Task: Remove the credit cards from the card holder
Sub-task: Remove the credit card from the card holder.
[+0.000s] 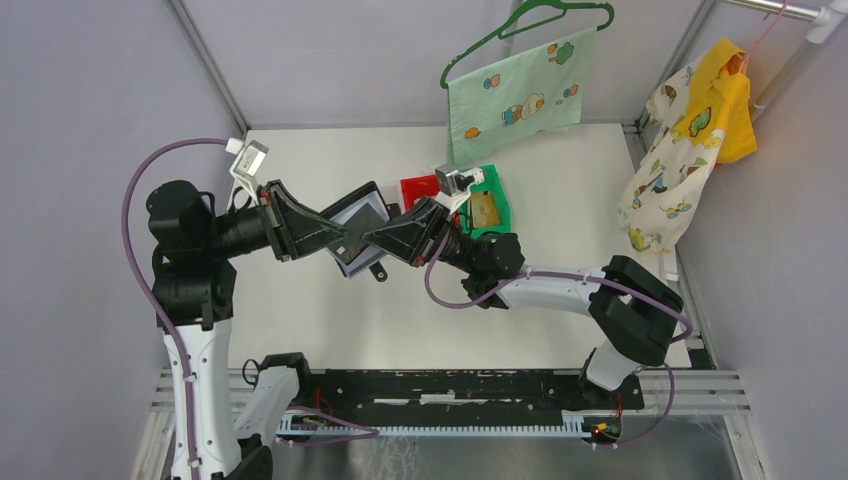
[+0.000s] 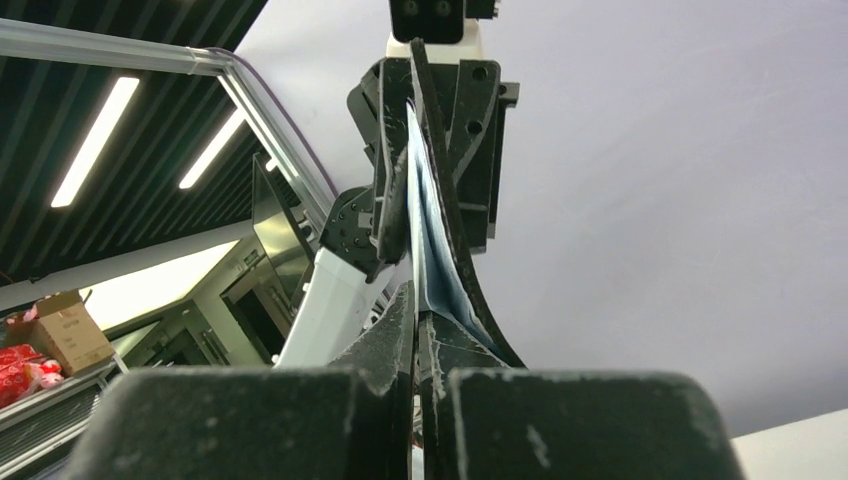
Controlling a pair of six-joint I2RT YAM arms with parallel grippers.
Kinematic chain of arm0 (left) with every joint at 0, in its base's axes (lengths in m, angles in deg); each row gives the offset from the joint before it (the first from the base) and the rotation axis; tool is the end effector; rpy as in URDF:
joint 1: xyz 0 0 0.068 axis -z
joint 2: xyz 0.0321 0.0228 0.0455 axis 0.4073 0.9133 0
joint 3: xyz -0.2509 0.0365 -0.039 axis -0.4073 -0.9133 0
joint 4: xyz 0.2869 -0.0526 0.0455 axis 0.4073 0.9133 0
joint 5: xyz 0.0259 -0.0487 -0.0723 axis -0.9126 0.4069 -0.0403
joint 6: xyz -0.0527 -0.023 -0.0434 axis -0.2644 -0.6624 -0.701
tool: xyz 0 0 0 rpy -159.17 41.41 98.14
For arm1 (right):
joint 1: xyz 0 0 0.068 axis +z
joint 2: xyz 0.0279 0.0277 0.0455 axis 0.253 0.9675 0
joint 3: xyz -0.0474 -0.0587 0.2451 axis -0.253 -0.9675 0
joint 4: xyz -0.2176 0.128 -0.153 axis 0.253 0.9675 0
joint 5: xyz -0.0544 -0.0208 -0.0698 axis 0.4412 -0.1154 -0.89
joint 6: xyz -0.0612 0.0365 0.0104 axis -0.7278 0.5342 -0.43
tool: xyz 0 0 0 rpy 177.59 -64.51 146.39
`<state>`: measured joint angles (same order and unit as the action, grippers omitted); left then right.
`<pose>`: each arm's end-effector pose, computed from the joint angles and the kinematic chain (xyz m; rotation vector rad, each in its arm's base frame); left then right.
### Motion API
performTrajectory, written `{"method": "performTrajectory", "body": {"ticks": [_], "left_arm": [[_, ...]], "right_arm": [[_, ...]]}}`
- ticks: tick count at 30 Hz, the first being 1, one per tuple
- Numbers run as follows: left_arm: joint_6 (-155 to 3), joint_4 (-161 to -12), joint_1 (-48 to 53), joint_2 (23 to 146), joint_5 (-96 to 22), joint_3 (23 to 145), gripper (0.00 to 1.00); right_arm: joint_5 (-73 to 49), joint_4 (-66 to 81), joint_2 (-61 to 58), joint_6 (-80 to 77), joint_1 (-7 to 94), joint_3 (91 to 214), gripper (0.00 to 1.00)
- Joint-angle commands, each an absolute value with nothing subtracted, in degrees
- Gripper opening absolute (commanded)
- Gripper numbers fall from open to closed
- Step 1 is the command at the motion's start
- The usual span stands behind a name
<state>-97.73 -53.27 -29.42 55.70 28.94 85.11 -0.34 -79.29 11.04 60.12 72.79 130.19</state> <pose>0.1692 -0.0418 0.4641 0.4847 1.7292 -1.4085 0.1839 0.3327 0.3155 -0.3072 0.9968 2.1841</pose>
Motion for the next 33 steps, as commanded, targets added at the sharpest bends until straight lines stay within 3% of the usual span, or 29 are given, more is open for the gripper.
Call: {"method": "performTrajectory", "body": {"ticks": [1,4,6,13,17,21,25,30,33], "left_arm": [[-103.7,-59.8,-29.3,55.2,28.5,85.7,0.30],[-104.1,-60.3,-29.3,55.1,28.2,85.4,0.33],[-104.0,-60.5,-29.3,54.8,28.1,85.1,0.30],[-105.1,-60.9,-29.3,54.4,27.8,84.8,0.05],[-106.4,-61.8,-29.3,53.7,26.6,84.6,0.02],[-110.0,-65.4,-29.3,53.2,25.9,83.6,0.02],[-110.9,-66.5,-29.3,53.1,25.7,83.0,0.02],[-111.1,-66.5,-29.2,53.0,26.0,82.9,0.02],[-111.0,-66.6,-29.3,53.0,26.1,82.8,0.02]], "right_arm": [[-0.3,-80.0,10.4,59.1,73.1,129.8,0.00],[-0.4,-80.0,10.3,59.1,73.1,129.9,0.00],[-0.5,-80.1,10.2,59.1,73.1,129.9,0.00],[-1.4,-81.1,9.8,59.1,73.1,128.8,0.00],[-1.4,-84.0,10.2,60.2,73.1,127.6,0.21],[-1.0,-88.3,11.2,62.1,73.4,127.5,0.33],[-0.8,-88.6,11.6,62.3,73.6,128.4,0.30],[-0.8,-89.7,12.2,62.9,73.6,129.2,0.17],[-1.2,-90.9,12.4,63.4,73.6,128.9,0.16]]}}
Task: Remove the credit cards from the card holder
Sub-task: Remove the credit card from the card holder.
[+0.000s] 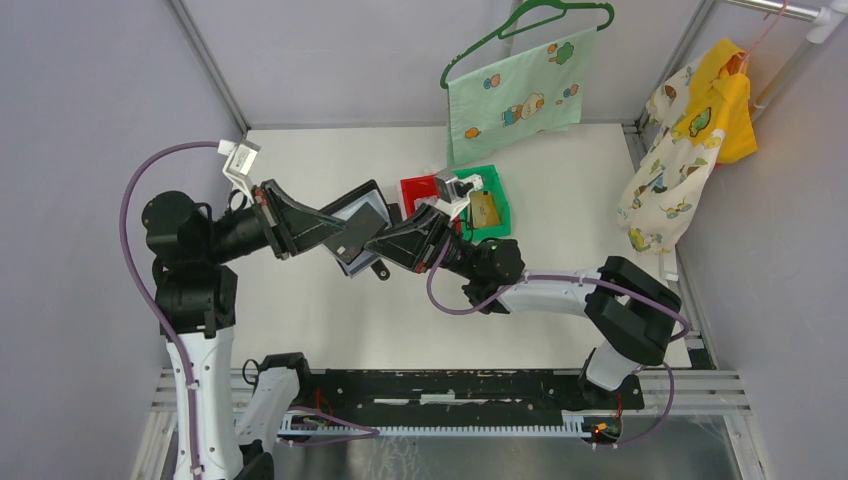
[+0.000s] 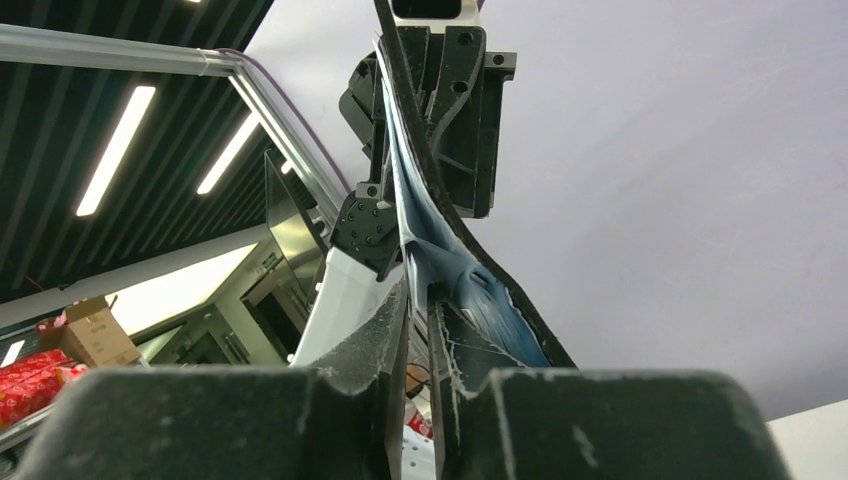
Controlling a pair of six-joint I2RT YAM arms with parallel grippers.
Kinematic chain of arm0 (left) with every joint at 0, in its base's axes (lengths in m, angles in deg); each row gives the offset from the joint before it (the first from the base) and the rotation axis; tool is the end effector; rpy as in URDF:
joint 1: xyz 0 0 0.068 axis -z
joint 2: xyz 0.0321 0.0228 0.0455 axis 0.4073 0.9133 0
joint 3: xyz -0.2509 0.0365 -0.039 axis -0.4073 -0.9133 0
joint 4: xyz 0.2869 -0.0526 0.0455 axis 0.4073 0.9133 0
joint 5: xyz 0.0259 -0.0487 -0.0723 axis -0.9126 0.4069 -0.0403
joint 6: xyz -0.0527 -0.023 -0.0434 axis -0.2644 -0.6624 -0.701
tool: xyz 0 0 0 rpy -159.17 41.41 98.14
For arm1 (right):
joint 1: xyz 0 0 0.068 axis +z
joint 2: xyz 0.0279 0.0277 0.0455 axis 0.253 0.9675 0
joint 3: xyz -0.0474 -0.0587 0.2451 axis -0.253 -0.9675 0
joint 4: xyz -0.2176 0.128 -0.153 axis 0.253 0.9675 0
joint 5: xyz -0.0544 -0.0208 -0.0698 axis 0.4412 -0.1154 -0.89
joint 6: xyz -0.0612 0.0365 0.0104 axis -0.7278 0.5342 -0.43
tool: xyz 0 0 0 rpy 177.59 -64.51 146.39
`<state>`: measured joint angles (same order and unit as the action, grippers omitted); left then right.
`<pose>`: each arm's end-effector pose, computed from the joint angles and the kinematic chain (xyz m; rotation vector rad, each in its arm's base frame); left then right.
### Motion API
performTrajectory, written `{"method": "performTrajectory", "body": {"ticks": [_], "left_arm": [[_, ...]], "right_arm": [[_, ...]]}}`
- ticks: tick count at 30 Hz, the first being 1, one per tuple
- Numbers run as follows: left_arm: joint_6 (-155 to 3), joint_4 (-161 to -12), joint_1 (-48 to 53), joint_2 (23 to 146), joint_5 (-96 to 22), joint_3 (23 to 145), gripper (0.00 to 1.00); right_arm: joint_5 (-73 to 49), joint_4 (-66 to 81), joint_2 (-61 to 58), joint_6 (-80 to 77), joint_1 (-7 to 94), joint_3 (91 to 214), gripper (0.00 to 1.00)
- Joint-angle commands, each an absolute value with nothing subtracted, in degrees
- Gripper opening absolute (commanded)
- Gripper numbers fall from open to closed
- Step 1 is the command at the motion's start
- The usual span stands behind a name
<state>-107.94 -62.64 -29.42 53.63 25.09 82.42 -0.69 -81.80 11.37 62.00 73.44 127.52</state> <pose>0.1686 -0.0406 0.4694 0.3854 1.6969 -1.4091 0.1776 0.3301 0.3017 -0.2902 1.0190 2.2205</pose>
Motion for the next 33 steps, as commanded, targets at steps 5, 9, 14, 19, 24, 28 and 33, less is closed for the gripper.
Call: {"method": "performTrajectory", "body": {"ticks": [5,9,14,19,24,28,33], "left_arm": [[-111.2,-66.5,-29.3,53.0,26.5,82.6,0.02],[-111.4,-66.5,-29.3,53.4,26.4,83.0,0.02],[-111.7,-66.7,-29.3,53.6,26.3,83.2,0.02],[-111.7,-67.0,-29.3,53.5,26.3,83.3,0.02],[-111.6,-66.9,-29.3,53.5,26.3,83.6,0.02],[-111.6,-66.9,-29.3,53.9,26.1,84.0,0.02],[-111.4,-66.9,-29.3,53.9,26.1,84.0,0.02]], "right_arm": [[-1.2,-92.0,12.1,63.7,73.5,128.5,0.01],[-1.6,-93.7,11.7,64.1,73.3,126.7,0.00],[-1.2,-94.6,11.4,64.4,73.4,125.2,0.00],[-1.2,-95.0,10.9,64.5,73.3,123.8,0.00],[-1.5,-95.4,10.0,64.6,72.8,122.3,0.00],[-1.4,-95.5,9.5,64.7,72.5,121.9,0.00],[-1.4,-95.2,9.3,64.8,72.2,121.7,0.00]]}}
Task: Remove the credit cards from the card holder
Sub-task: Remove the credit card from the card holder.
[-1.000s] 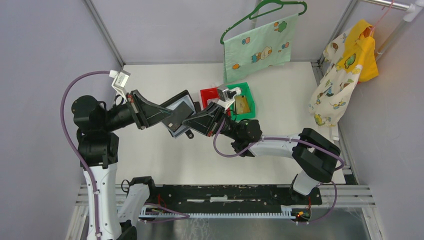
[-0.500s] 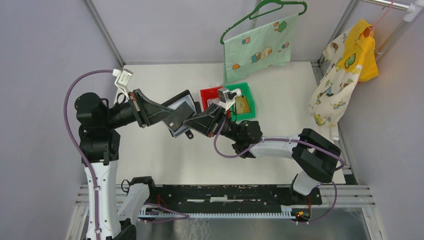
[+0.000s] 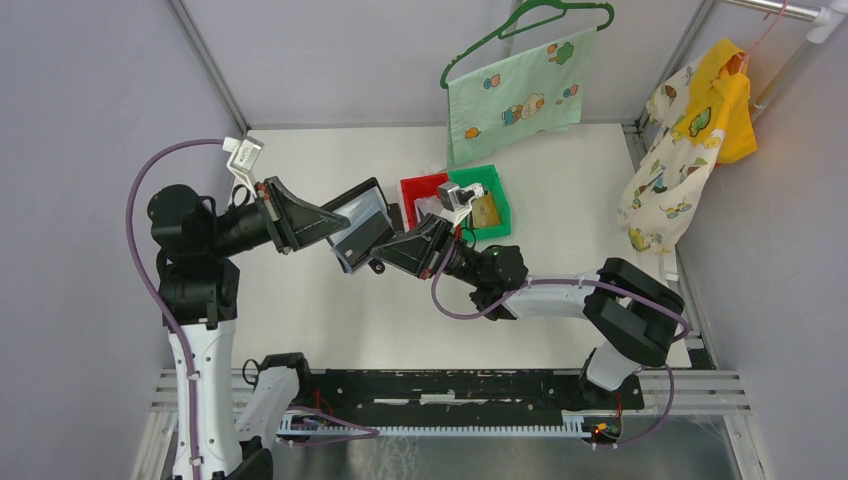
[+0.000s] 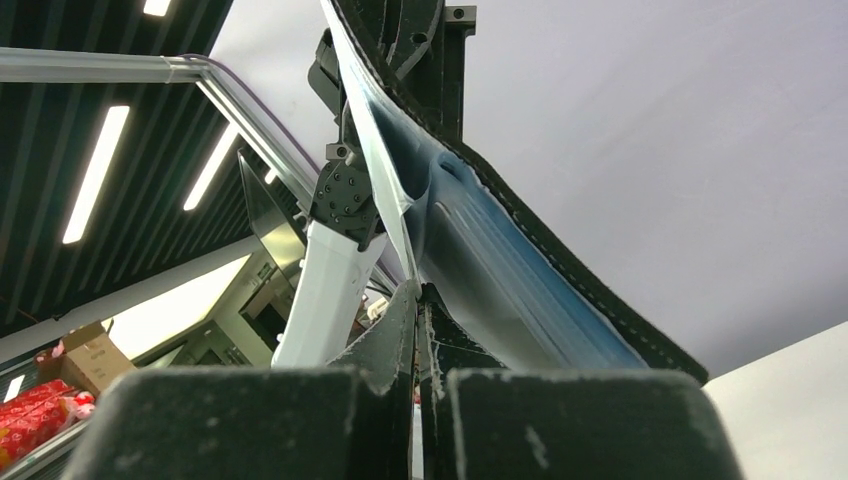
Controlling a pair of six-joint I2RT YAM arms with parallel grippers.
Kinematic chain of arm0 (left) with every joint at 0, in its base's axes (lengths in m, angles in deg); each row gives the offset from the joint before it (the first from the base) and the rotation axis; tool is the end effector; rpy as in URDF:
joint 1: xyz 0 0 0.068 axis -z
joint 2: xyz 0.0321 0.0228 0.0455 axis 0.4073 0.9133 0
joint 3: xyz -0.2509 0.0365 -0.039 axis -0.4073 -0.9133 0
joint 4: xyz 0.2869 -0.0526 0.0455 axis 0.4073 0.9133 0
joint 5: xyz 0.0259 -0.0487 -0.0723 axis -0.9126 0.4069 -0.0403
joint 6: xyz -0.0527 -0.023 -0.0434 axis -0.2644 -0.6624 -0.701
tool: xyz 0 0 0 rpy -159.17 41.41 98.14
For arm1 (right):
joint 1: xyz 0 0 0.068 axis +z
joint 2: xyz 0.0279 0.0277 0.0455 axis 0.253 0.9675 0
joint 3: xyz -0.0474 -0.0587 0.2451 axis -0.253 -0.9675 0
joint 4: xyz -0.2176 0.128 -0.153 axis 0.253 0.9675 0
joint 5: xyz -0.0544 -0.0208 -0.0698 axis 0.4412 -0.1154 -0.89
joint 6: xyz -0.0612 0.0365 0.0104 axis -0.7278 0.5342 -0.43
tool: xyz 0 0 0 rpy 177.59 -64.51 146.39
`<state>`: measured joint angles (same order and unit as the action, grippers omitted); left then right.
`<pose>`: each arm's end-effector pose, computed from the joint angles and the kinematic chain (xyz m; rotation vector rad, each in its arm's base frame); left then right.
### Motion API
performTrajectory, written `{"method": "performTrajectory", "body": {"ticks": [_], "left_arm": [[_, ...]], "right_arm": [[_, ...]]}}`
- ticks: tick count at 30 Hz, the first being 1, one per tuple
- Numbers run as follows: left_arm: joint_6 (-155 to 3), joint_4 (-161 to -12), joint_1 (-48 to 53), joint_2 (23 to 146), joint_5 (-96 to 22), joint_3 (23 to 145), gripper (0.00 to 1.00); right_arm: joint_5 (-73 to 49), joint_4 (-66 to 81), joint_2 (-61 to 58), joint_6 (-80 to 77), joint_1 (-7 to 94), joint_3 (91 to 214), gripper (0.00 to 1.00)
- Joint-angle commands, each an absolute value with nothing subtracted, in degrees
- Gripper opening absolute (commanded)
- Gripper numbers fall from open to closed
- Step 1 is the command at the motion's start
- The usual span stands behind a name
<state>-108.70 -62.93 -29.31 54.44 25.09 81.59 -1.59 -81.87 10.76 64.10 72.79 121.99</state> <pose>0.1761 -0.0402 0.4631 0.3599 1.7195 -1.4314 0.1775 0.3201 0.2735 -0.2297 1.1339 2.2193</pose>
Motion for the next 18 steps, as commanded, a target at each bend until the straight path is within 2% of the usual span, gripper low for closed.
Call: {"method": "performTrajectory", "body": {"ticks": [1,7,9,12,15,18], "left_arm": [[-111.4,-67.0,-29.3,53.8,26.2,84.1,0.02],[-108.7,-65.2,-29.3,53.5,25.4,84.0,0.02],[-105.5,-61.8,-29.3,53.8,25.1,84.4,0.14],[-102.5,-58.5,-29.3,53.9,25.2,84.2,0.23],[-102.4,-58.4,-29.3,53.6,25.3,84.0,0.31],[-101.9,-58.4,-29.3,53.3,25.6,84.0,0.31]], "right_arm": [[-1.4,-95.2,9.2,64.8,72.1,121.6,0.00],[-1.0,-94.4,9.3,64.9,71.9,123.9,0.00],[-1.0,-94.0,9.3,64.9,72.0,124.4,0.00],[-1.3,-93.7,9.4,64.8,72.0,125.3,0.00],[-1.4,-93.3,9.8,64.7,72.0,126.7,0.00],[-1.4,-92.4,9.9,64.3,72.0,127.4,0.00]]}}
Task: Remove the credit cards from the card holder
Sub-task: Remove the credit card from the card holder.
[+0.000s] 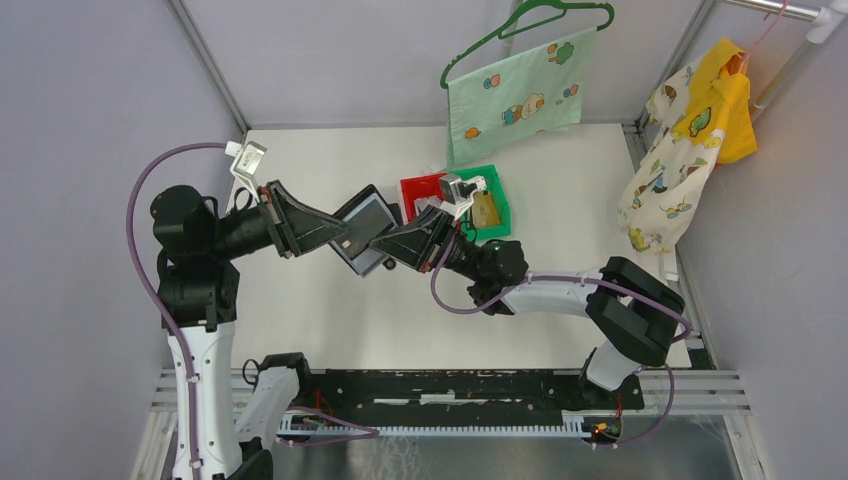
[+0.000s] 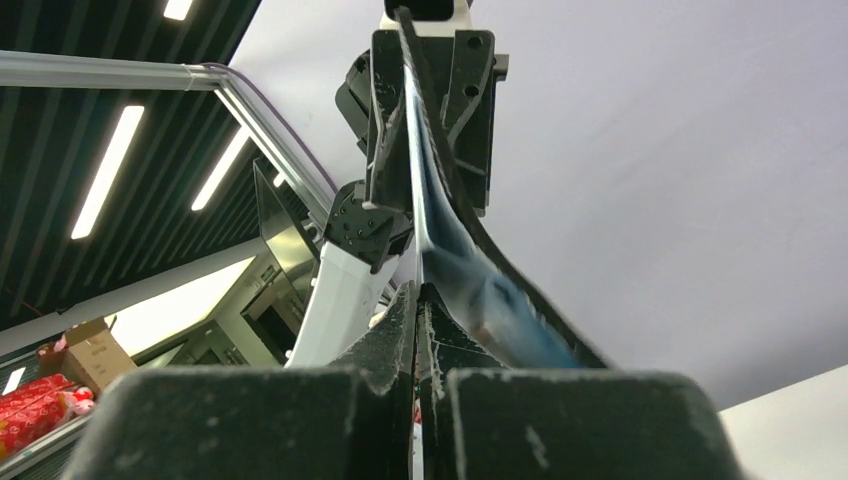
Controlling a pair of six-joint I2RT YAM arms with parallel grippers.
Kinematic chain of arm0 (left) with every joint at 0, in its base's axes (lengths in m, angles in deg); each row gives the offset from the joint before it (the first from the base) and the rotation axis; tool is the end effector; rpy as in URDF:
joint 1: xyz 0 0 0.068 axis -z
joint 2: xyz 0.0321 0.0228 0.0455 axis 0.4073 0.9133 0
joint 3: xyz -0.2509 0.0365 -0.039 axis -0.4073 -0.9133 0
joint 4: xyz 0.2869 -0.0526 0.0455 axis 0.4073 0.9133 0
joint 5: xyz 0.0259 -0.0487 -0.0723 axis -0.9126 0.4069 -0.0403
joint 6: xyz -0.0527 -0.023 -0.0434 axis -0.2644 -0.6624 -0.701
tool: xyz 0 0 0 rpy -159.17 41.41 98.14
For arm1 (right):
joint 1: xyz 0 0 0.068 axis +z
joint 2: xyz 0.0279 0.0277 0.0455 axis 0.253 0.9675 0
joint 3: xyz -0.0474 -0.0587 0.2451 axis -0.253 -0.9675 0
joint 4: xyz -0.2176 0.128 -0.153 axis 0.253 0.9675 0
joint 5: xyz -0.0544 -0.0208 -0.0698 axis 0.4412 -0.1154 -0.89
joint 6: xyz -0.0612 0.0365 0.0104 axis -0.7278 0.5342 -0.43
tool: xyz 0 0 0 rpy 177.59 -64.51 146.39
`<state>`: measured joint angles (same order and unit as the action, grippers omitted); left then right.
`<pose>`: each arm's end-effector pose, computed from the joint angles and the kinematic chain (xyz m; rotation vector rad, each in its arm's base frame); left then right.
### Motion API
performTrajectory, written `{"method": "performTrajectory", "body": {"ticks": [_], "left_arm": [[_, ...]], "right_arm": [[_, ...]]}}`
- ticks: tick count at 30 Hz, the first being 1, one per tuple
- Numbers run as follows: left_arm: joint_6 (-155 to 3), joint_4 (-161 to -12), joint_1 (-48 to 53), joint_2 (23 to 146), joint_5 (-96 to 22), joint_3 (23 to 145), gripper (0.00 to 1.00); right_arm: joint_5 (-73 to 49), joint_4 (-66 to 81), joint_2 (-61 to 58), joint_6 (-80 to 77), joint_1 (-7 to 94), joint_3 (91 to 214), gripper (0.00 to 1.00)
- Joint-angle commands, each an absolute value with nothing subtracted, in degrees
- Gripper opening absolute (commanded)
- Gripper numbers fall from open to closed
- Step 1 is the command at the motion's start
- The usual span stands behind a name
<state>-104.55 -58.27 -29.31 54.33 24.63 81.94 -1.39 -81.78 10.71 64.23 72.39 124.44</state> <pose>0.1748 -0.0402 0.4578 0.3606 1.7433 -1.4091 0.1814 0.3218 0.2878 -0.2378 1.0822 2.2265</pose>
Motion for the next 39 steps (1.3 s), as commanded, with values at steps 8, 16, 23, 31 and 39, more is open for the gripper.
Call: {"method": "performTrajectory", "body": {"ticks": [8,16,23,31,39], "left_arm": [[-103.0,-58.7,-29.3,53.6,25.0,84.9,0.08],[-105.9,-61.1,-29.2,53.5,24.5,84.8,0.06],[-106.6,-61.0,-29.3,53.4,24.6,85.2,0.14],[-107.2,-62.2,-29.3,53.1,24.6,85.3,0.02],[-107.9,-62.3,-29.3,53.4,24.9,85.2,0.02]], "right_arm": [[-1.3,-92.5,9.9,63.8,72.4,125.4,0.00],[-1.1,-92.6,9.4,63.5,72.6,123.6,0.00],[-1.6,-93.6,8.1,63.1,72.3,119.9,0.00],[-1.9,-93.5,8.1,63.3,72.3,120.5,0.00],[-2.5,-93.2,8.9,64.3,72.4,124.2,0.01]]}}
